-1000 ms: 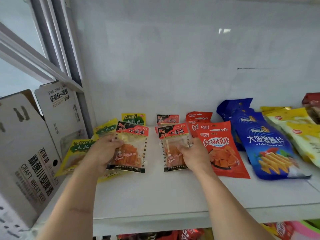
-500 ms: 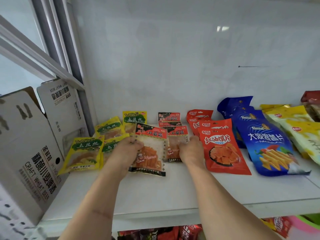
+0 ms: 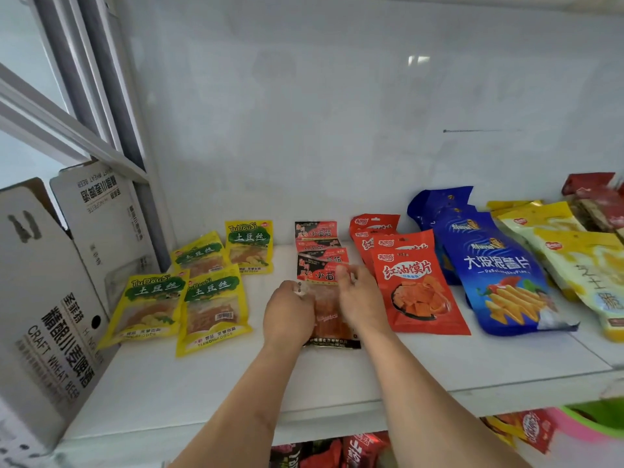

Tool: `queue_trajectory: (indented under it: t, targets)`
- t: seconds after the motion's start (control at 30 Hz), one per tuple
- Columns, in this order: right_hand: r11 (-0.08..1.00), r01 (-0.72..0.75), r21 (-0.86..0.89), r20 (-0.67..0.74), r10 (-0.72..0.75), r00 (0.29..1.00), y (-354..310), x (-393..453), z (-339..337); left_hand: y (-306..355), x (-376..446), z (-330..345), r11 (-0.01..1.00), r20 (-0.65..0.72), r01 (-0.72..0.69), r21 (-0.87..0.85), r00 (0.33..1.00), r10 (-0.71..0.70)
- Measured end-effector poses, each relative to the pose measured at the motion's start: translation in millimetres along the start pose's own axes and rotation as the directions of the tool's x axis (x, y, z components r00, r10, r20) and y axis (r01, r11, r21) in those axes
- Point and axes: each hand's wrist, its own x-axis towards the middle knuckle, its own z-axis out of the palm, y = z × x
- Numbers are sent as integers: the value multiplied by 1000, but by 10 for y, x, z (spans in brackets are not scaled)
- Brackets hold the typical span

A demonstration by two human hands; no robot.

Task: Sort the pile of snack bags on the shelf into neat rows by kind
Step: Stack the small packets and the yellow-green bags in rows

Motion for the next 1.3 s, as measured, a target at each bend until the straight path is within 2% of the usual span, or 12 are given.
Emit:
queue_trajectory:
  t: [0.3,0.53,0.67,0.83,1.0,1.1,1.3]
  targets:
    - [972,61,-227,57,-49,997,41,72,22,60,-28,139,958,1,-80,276,997,83]
    - [902,123,-413,57,-109,992,-26,74,-46,148,-70,84,905,20,-106,411,994,107]
    - [881,179,-438,28,-186,982,-209,74,-91,194,-100,-81,908,-79,-83,411,989,126]
    - [882,291,-372,67,-287,956,-472,90,68,121,68,-485,905,-156,-93,415,973,171]
    - [912,344,-223,179,-309,934,-729,65,398,-66,384,-1029,900,-238,14,435,966,100]
    - [923,325,-208,236,-275,932,-869,97,668,-291,658,-1330,909,-289,90,407,957,35]
    - [939,193,-284,289,-108,951,-1035,135,1190,-728,1033,-1606,840,-201,206,502,972,-118]
